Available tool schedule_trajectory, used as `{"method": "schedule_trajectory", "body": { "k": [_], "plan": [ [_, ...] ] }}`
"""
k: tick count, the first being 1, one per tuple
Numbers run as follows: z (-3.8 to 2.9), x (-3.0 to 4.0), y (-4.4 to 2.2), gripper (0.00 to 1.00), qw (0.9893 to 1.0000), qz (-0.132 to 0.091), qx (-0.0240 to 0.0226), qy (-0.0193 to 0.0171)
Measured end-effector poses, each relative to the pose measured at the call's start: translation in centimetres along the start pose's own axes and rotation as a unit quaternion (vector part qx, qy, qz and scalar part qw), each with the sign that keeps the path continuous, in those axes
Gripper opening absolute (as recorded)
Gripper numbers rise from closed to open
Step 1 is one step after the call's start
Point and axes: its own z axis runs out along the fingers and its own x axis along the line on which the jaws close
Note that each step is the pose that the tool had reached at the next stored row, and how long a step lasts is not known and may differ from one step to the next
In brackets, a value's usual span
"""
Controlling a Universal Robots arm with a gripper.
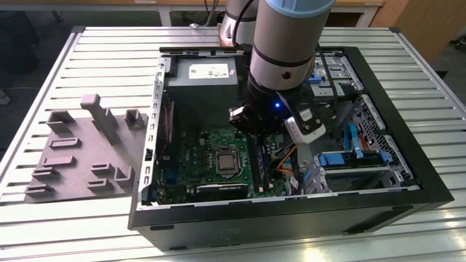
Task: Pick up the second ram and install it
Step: 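Insert the second ram into the second slot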
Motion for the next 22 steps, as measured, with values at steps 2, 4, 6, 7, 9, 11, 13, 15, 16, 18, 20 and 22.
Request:
{"method": "schedule_trajectory", "body": {
  "k": [2, 4, 6, 7, 9, 11, 13, 15, 16, 18, 20, 22],
  "plan": [
    [0.04, -0.04, -0.01, 0.12, 1.0000, 0.000, 0.0000, 0.0000],
    [0.08, -0.07, -0.03, 0.12, 1.0000, 0.000, 0.0000, 0.0000],
    [0.10, -0.10, -0.04, 0.12, 1.0000, 0.000, 0.0000, 0.0000],
    [0.12, -0.11, -0.05, 0.12, 1.0000, 0.000, 0.0000, 0.0000],
    [0.16, -0.13, -0.07, 0.12, 1.0000, 0.000, 0.0000, 0.0000],
    [0.20, -0.14, -0.08, 0.12, 1.0000, 0.000, 0.0000, 0.0000],
    [0.24, -0.15, -0.09, 0.12, 1.0000, 0.000, 0.0000, 0.0000],
    [0.28, -0.15, -0.09, 0.12, 1.0000, 0.000, 0.0000, 0.0000],
    [0.31, -0.15, -0.10, 0.12, 1.0000, 0.000, 0.0000, 0.0000],
    [0.37, -0.15, -0.10, 0.12, 1.0000, 0.000, -0.0001, 0.0000],
    [0.42, -0.15, -0.10, 0.12, 1.0000, 0.000, 0.0000, 0.0000],
    [0.48, -0.15, -0.11, 0.12, 1.0000, 0.000, 0.0000, 0.0000]
  ]
}}
